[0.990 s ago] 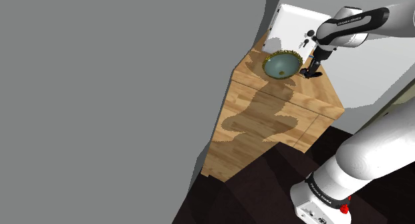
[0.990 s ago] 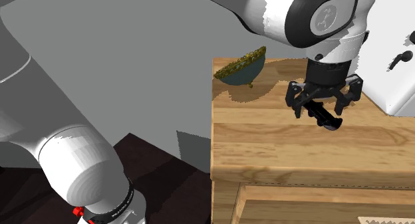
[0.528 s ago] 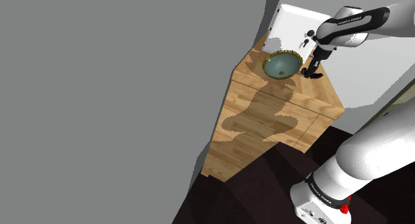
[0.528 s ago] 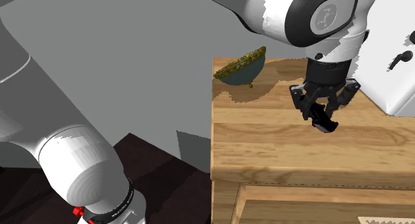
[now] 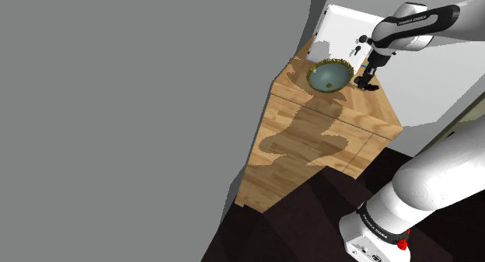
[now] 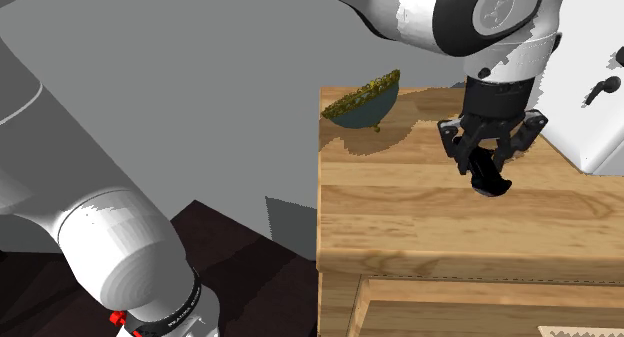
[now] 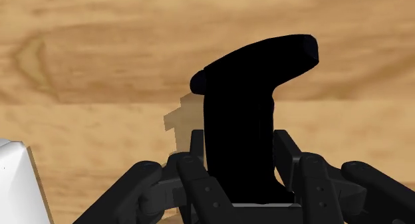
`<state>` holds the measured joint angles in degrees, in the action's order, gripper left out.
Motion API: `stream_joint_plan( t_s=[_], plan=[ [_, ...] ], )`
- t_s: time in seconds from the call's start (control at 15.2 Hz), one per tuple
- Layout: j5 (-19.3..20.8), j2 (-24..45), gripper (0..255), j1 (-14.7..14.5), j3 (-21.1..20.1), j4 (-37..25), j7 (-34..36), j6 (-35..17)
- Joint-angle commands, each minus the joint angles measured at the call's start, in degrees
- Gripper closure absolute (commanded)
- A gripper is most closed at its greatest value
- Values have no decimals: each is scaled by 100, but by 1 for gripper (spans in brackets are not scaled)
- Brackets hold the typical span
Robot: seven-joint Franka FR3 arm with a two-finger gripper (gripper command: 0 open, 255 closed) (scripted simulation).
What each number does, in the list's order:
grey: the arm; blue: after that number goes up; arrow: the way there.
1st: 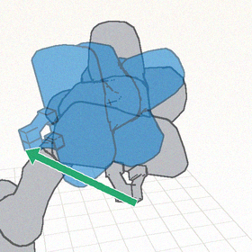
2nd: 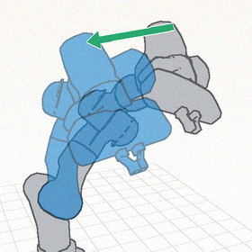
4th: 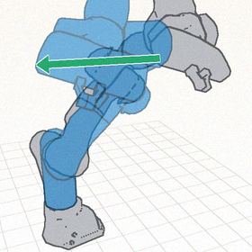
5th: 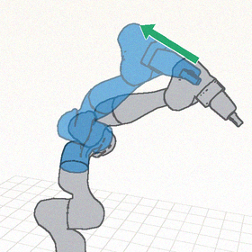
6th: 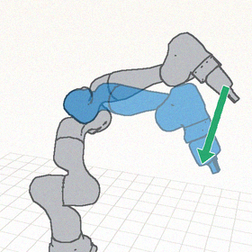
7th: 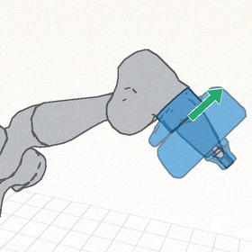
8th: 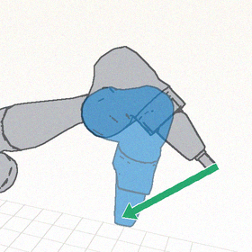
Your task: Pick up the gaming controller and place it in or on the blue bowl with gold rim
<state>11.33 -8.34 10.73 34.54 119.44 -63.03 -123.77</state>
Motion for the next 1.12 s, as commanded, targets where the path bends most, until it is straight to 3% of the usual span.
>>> stream_joint_plan(
  t_s=[0.0, 1.06],
  plan=[
    [0, -26, 255, -2, -9, -125, -14, 149],
    [-42, -120, 255, -50, -102, -1271, -110, 1375]
  ],
)
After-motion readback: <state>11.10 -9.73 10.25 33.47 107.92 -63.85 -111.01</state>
